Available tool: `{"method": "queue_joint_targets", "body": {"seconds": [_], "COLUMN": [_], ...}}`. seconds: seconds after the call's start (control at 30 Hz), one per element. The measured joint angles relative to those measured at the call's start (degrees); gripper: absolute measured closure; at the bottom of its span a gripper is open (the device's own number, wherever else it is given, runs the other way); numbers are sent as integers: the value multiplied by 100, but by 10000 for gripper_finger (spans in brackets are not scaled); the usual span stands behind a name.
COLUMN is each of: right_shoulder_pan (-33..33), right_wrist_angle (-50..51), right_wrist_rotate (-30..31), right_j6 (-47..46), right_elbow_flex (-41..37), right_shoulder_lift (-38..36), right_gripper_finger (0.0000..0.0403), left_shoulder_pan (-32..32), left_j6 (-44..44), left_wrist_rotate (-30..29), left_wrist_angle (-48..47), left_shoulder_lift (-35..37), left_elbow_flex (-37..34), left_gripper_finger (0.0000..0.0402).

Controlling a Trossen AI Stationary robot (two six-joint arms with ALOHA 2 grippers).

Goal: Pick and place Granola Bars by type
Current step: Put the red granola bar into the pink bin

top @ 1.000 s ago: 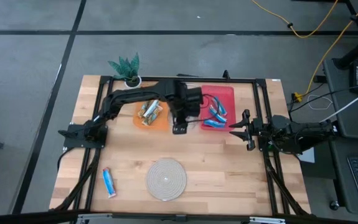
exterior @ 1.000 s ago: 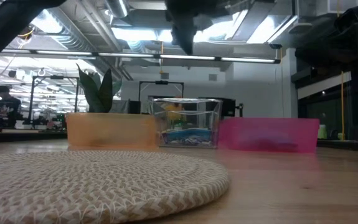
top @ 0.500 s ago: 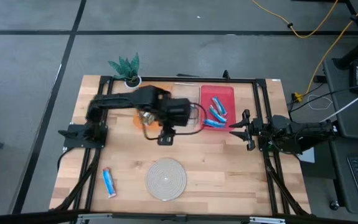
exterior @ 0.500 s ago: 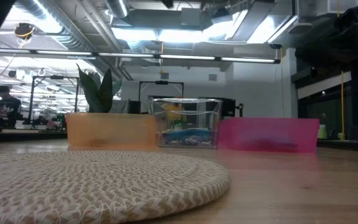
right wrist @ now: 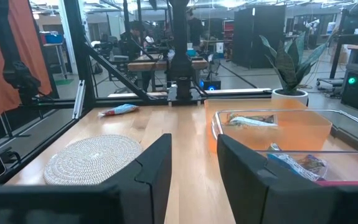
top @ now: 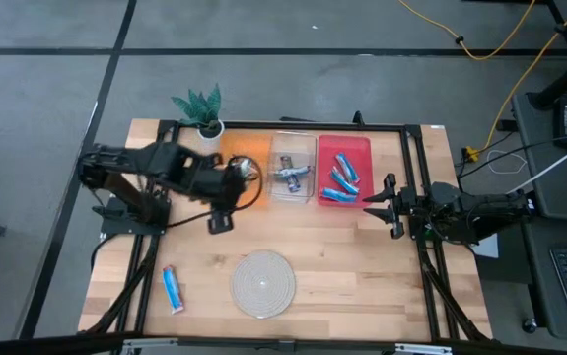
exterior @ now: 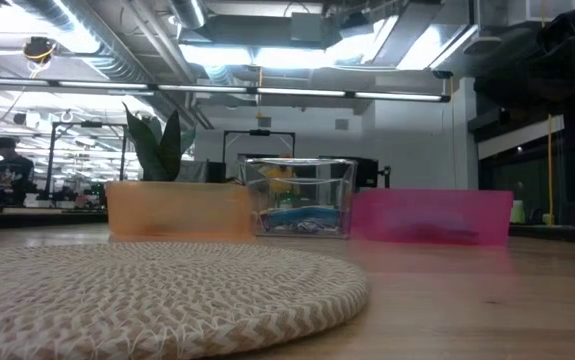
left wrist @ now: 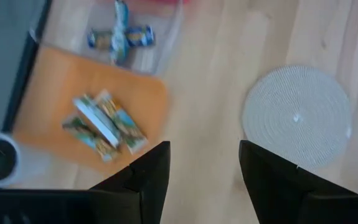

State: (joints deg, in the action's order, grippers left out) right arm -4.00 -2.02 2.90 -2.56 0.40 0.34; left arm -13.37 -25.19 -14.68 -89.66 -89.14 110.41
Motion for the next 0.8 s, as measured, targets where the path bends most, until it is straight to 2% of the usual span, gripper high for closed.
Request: {"method": "queue_joint_targets", "body": {"seconds": [0.4,0.57,0.8], "right_shoulder_pan": [0,1,0], "right_wrist_angle": [0,0,0], "right_wrist_rotate": [0,0,0], "right_j6": [2,2,1], "right_elbow_flex": [0,0,0], "right_shoulder_lift": [2,0,0], "right_gripper_finger": [271,271,271], "left_shoulder_pan": [-1941,-2712,-3614], "left_j6": [-2374,-3474,-5065], "left_wrist_rotate": [-277,-535,-527], "left_wrist_angle": [157,161,489], "left_shoulder_lift": [926,1012,1014], "left_elbow_flex": [-2005,-2659,-3368], "left_gripper_finger": [217,217,217]}}
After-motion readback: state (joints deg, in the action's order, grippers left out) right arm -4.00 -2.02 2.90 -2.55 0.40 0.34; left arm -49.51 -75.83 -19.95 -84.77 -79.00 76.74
